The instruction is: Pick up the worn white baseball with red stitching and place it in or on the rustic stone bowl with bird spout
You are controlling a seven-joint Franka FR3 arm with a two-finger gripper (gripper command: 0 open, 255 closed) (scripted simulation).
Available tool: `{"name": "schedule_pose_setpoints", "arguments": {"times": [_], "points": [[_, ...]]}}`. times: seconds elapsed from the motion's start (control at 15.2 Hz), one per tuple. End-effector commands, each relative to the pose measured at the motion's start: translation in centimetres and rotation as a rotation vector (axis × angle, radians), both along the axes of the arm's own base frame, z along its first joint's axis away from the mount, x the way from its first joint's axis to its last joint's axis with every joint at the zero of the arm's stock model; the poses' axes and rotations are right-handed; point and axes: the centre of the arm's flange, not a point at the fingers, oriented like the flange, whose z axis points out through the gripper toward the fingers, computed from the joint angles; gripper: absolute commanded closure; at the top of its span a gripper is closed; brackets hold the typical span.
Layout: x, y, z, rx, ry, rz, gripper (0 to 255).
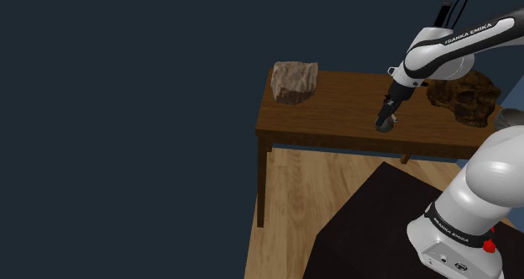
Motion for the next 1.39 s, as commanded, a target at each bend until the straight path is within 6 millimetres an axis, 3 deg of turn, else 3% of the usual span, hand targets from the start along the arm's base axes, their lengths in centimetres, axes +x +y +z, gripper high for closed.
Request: {"name": "schedule_pose_setpoints", "arguments": {"times": [0.0, 1.12, 1.19, 1.25, 1.32], "points": [[0.0, 0.0, 0.0, 0.001, 0.001, 0.000, 255], [0.0, 0.0, 8.9, 0.001, 0.001, 0.000, 255], [-0.1, 0.1, 8.4, 0.000, 0.001, 0.000, 255], [-0.1, 0.1, 8.4, 0.000, 0.001, 0.000, 0], [0.4, 1.2, 7.2, -0.051, 0.016, 0.016, 0]]}}
